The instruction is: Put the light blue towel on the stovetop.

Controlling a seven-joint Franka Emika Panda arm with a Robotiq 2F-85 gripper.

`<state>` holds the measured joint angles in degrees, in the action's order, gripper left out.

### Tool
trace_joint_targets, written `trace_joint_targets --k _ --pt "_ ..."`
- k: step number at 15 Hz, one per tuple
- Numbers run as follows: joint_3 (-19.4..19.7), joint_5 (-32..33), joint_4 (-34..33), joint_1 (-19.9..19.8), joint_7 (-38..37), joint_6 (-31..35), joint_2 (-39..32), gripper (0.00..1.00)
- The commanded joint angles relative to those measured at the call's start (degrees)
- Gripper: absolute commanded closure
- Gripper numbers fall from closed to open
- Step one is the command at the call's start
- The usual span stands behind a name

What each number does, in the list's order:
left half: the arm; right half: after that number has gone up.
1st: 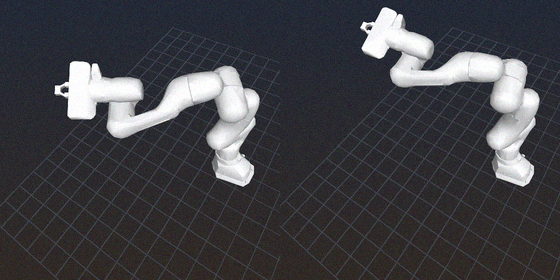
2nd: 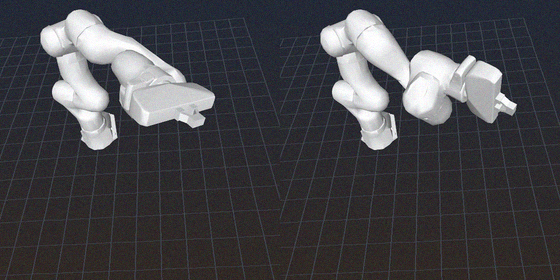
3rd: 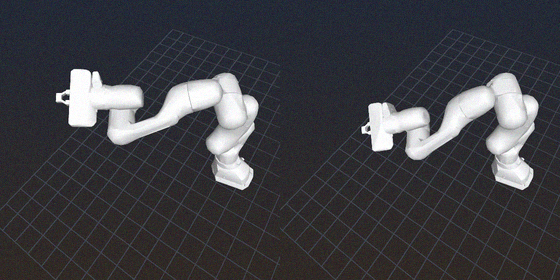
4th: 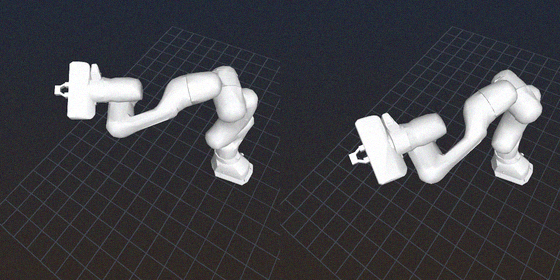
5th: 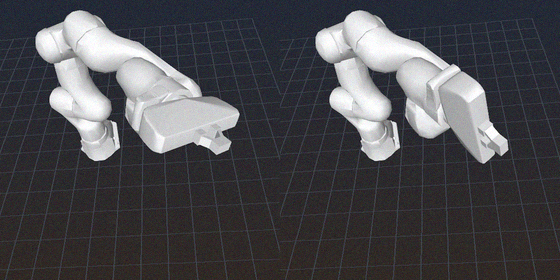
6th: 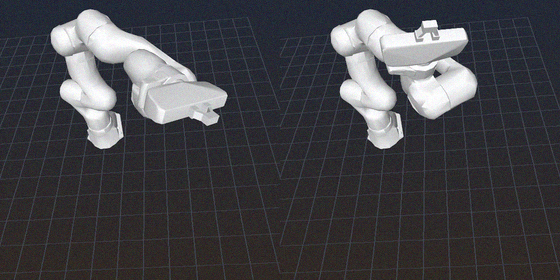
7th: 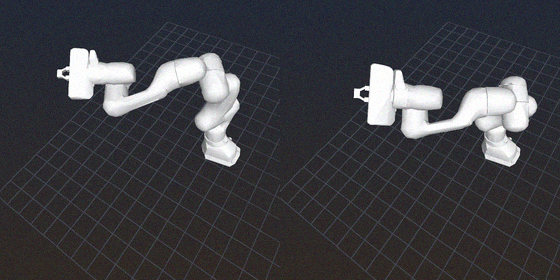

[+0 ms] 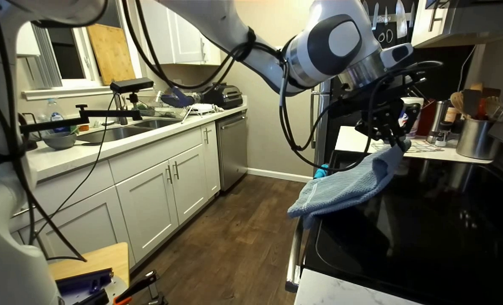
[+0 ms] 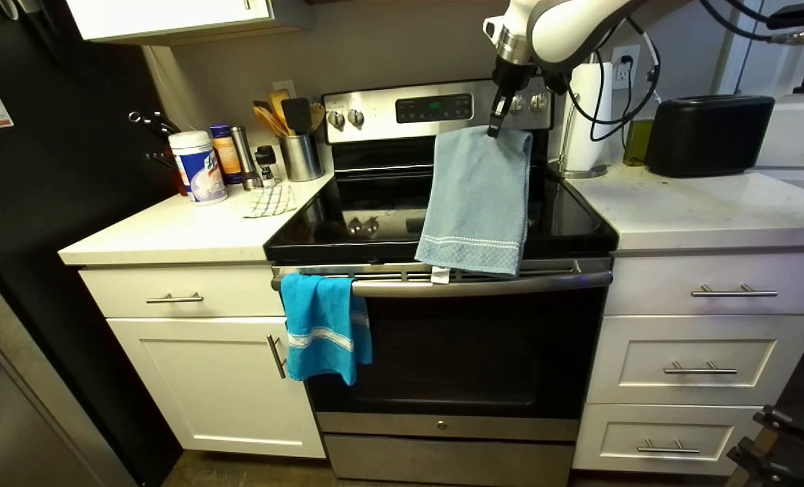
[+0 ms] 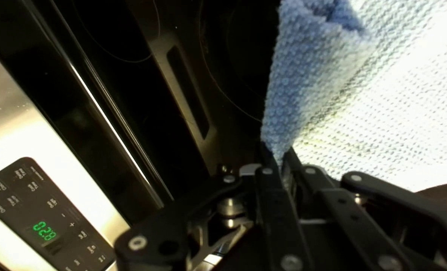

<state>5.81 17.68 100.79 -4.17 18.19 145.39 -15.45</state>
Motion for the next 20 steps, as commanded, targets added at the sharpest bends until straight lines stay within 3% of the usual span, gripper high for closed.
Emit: trace_joint_targets --k 1,12,13,14,20 --pt "0.62 -0.25 -6.35 -1.29 -0.87 -1.82 -4.49 0.98" --pt "1.20 -0.52 -17.52 -3.60 0.24 -4.40 -11.99 0.98" --pt "1.15 -0.59 -18.23 -3.57 0.14 -4.89 -12.53 0.88" --pt "1.05 -0.65 -18.76 -3.59 0.29 -5.29 -12.93 0.66" --pt "0.99 -0.41 -20.43 -3.22 -0.22 -6.37 -14.51 0.29"
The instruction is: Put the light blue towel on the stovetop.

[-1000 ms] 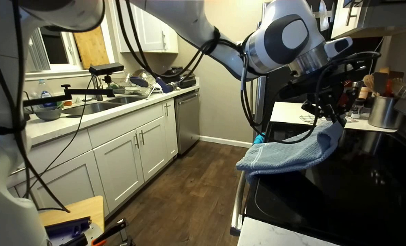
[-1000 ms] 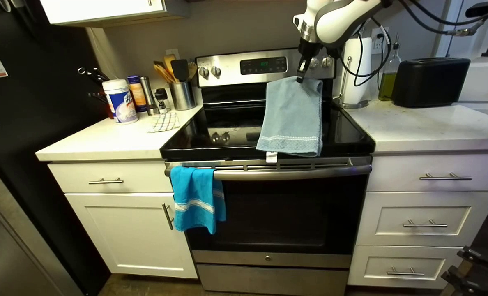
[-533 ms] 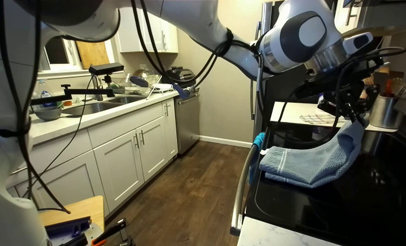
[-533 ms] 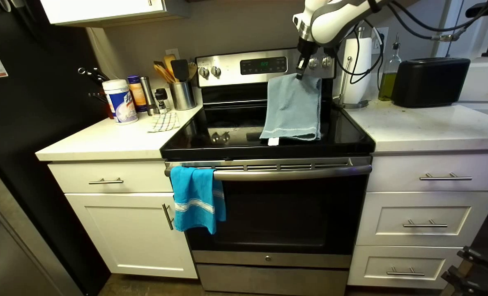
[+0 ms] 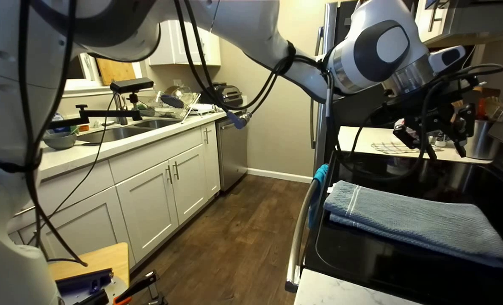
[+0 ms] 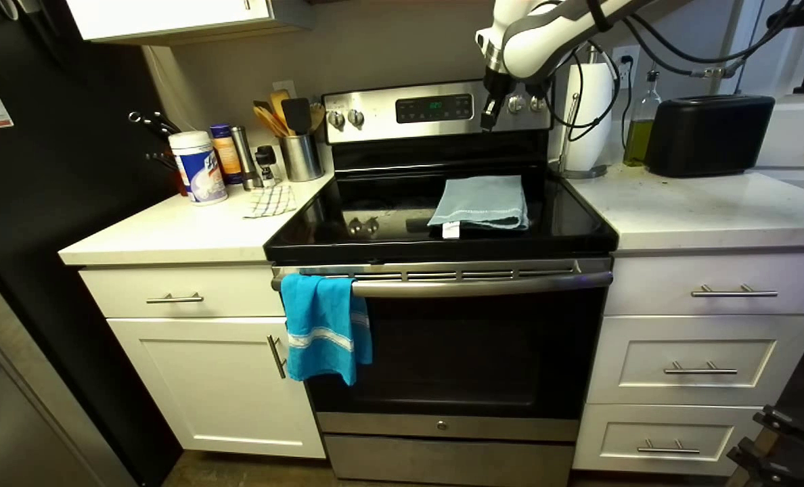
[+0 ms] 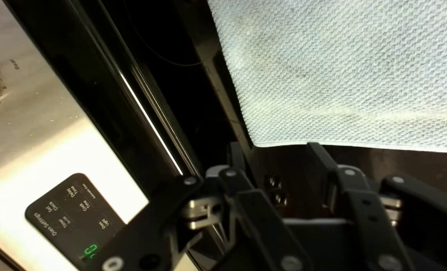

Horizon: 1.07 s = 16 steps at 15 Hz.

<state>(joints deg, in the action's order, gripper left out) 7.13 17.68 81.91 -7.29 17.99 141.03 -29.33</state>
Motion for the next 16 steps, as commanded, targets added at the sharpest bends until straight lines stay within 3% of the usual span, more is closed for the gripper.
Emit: trace_joint_targets --k 1,5,12,13,16 --pt "-0.77 -0.87 -0.89 -0.18 0.34 -2.03 -0.08 0.23" --pt "-4.57 -4.48 3.25 -0.64 3.77 -0.46 3.14 0.01" --pt "-9.68 -8.12 10.42 0.67 6.17 -0.07 9.74 0.00" --pt "-8.00 -6.56 4.88 1.42 3.35 -0.33 5.32 0.00" --pt "-7.93 -6.52 5.16 1.99 3.28 -0.35 5.66 0.00"
